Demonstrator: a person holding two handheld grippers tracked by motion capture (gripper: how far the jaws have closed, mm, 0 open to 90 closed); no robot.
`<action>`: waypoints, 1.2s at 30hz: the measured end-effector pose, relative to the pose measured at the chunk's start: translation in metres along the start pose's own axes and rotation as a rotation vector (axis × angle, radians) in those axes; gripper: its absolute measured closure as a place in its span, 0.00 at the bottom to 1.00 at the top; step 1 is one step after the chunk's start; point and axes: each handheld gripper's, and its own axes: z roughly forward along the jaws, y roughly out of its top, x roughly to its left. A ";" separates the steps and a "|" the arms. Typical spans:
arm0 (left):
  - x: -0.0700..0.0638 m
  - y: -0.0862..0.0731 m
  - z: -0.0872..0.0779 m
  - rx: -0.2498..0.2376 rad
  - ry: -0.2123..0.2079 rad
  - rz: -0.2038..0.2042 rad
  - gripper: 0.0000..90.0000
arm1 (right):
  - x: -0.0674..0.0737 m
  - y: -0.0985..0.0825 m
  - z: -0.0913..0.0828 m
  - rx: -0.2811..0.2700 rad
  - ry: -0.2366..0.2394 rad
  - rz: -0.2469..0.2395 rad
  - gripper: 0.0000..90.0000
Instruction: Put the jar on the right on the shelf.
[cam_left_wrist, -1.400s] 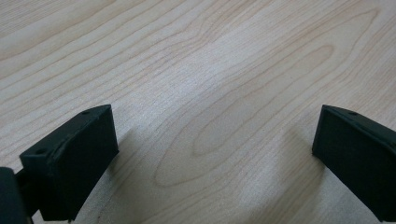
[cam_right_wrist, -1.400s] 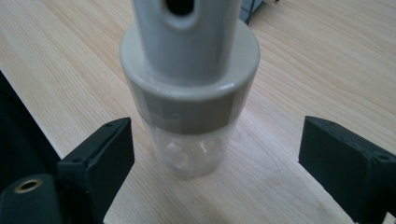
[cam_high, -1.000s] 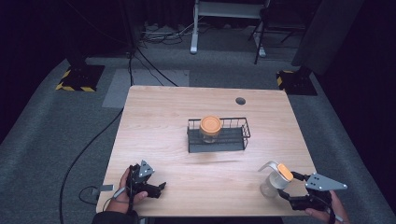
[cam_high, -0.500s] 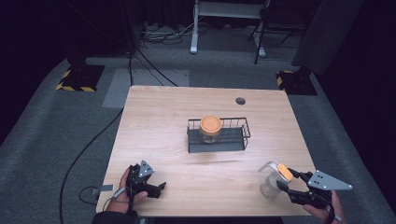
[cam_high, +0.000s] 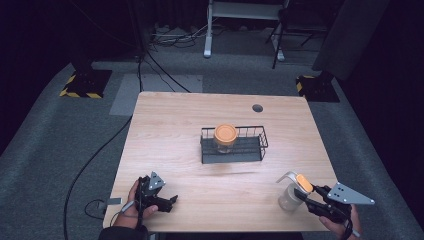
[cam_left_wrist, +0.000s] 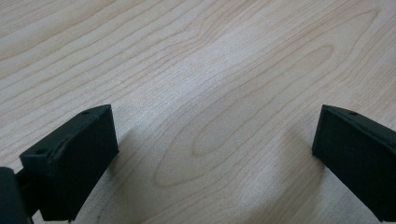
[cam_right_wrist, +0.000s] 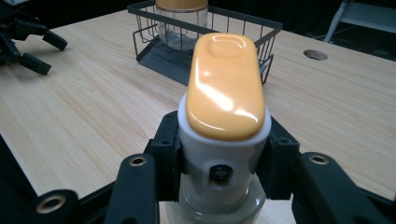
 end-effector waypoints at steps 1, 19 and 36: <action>0.000 0.000 0.000 0.000 0.000 0.000 0.00 | 0.000 0.000 0.000 0.000 0.000 0.000 0.64; 0.000 0.000 0.000 0.000 0.000 0.000 0.00 | -0.002 0.026 0.004 -0.057 -0.072 0.065 0.64; 0.000 0.000 0.000 -0.001 0.000 0.000 0.00 | -0.010 0.071 0.014 -0.104 -0.107 0.057 0.64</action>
